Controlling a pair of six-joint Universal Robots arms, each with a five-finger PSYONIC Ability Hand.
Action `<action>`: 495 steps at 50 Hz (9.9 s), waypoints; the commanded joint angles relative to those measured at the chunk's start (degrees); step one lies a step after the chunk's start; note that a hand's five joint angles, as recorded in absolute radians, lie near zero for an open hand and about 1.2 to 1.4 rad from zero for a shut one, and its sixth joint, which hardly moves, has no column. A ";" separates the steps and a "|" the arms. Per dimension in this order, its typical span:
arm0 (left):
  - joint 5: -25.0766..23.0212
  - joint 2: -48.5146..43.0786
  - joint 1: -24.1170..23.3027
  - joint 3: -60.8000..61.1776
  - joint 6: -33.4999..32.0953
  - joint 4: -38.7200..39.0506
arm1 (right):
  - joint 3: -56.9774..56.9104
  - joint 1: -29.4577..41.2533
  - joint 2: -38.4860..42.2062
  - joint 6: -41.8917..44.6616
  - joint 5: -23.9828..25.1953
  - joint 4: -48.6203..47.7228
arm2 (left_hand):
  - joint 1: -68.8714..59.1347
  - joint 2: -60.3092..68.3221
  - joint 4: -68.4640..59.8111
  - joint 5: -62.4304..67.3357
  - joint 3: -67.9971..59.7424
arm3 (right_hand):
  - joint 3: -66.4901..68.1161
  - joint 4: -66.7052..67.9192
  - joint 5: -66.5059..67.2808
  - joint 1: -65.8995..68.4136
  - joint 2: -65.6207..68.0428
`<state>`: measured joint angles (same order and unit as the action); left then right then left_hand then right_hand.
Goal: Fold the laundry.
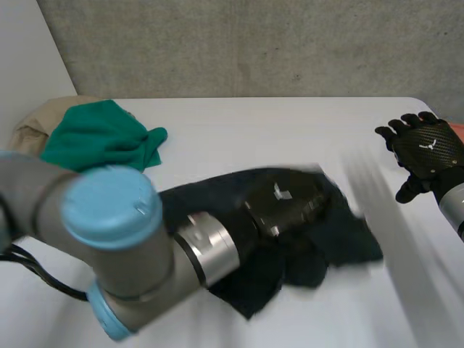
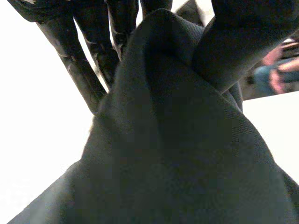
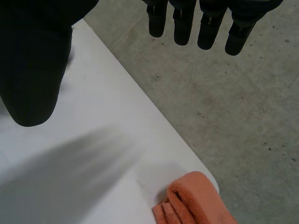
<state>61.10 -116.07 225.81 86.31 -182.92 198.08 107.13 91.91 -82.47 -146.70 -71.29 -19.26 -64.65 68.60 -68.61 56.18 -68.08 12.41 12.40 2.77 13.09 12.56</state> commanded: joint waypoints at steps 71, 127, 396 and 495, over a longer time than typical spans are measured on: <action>27.23 -0.92 23.01 -17.76 -13.78 -11.59 | -54.50 15.93 27.23 -13.70 0.11 26.12 | -15.35 11.40 -11.39 13.82 -11.92 | 67.59 67.60 67.23 66.91 67.44; 27.23 -17.42 21.96 -44.11 -8.68 0.72 | -54.04 20.85 23.90 -12.03 -17.90 10.70 | -15.35 11.40 -11.39 13.82 -11.92 | 67.59 67.60 67.23 66.91 67.44; 27.76 -3.29 13.52 -1.06 -16.59 12.94 | -17.93 8.55 24.65 -6.76 -9.74 12.32 | 54.65 -58.60 58.61 -56.18 58.08 | 67.59 67.60 67.23 66.91 67.44; 16.79 6.38 7.89 -12.75 -5.61 -18.79 | -11.61 24.28 11.99 -1.57 -10.62 0.81 | 53.93 -57.88 57.89 -55.46 57.36 | -2.41 -2.40 -2.77 -3.09 -2.56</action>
<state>87.01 -116.88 232.11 69.95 -189.28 177.42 85.06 113.79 -63.30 -148.17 -81.34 -10.92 -10.39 12.01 -11.66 2.66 -11.76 12.36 12.42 2.72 9.48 10.02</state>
